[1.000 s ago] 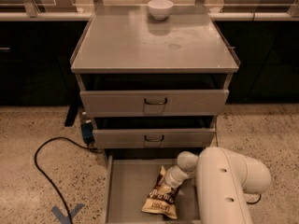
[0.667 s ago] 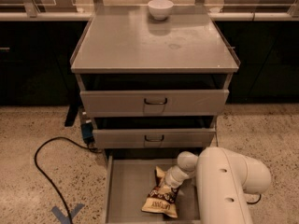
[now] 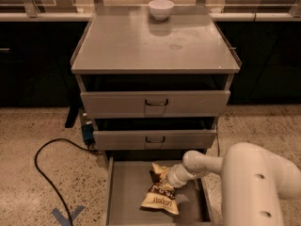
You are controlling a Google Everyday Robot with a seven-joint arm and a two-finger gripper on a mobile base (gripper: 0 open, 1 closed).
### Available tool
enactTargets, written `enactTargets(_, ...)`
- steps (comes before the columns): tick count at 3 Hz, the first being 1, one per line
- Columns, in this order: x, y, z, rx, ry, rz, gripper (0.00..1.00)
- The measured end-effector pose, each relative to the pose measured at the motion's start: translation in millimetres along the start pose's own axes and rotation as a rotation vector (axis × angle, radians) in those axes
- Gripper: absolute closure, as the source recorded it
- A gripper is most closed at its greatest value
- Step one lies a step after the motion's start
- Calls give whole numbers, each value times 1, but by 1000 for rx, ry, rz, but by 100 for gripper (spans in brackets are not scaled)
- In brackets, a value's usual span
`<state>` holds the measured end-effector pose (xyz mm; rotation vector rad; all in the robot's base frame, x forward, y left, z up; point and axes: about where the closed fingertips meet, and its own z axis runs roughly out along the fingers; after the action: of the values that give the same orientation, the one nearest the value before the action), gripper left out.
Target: Pick brown chip bag from bottom drawer and place on counter
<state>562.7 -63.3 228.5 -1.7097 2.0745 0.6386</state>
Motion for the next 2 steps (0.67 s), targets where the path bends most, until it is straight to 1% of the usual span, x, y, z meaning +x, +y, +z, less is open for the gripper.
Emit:
enactTargets(1,-52,35,-75,31,-120,-66,100)
enactTargets(2,-88,67,-137,33,-220,-86,100)
